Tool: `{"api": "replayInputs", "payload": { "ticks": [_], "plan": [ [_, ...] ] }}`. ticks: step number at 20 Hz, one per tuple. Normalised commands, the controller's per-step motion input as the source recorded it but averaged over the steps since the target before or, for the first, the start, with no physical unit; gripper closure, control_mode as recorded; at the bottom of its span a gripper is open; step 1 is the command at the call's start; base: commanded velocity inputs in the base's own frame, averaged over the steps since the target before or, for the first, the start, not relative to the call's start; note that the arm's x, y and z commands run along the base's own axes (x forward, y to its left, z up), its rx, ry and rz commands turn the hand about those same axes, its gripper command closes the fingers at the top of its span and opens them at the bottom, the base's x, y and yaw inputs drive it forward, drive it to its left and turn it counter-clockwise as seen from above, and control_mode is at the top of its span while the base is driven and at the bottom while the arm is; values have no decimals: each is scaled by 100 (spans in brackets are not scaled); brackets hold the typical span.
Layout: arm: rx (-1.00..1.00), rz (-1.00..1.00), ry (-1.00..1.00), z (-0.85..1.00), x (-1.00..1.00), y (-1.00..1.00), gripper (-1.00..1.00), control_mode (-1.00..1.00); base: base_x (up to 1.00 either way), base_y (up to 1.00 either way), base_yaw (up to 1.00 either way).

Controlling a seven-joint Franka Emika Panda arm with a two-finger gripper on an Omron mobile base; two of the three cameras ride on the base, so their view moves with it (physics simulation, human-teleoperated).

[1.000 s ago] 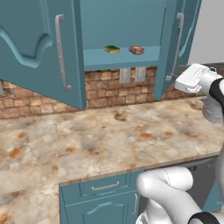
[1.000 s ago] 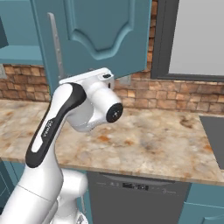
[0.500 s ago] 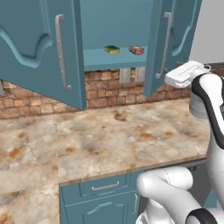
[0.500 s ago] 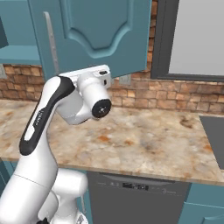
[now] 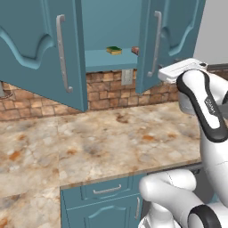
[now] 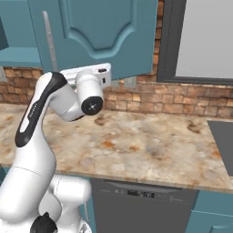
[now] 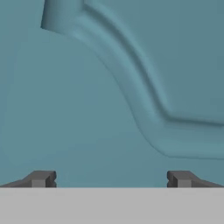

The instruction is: Pick up the bar soap and sponge from the sink, and place them back in the cabinet, and close the cabinet doors.

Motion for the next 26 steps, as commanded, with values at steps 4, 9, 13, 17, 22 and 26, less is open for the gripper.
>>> {"api": "replayInputs", "payload": {
  "ticks": [4,9,13,17,22,26],
  "plan": [
    [0,-15,0,0,30,12,-100,-100,0,0,0],
    [0,-14,0,0,21,19,-100,-100,0,0,0],
    [0,-14,0,0,22,21,-100,-100,0,0,0],
    [0,-14,0,0,22,19,-100,-100,0,0,0],
    [0,-13,0,0,23,16,-100,-100,0,0,0],
    [0,-11,0,0,22,10,-100,-100,0,0,0]
  ]
}}
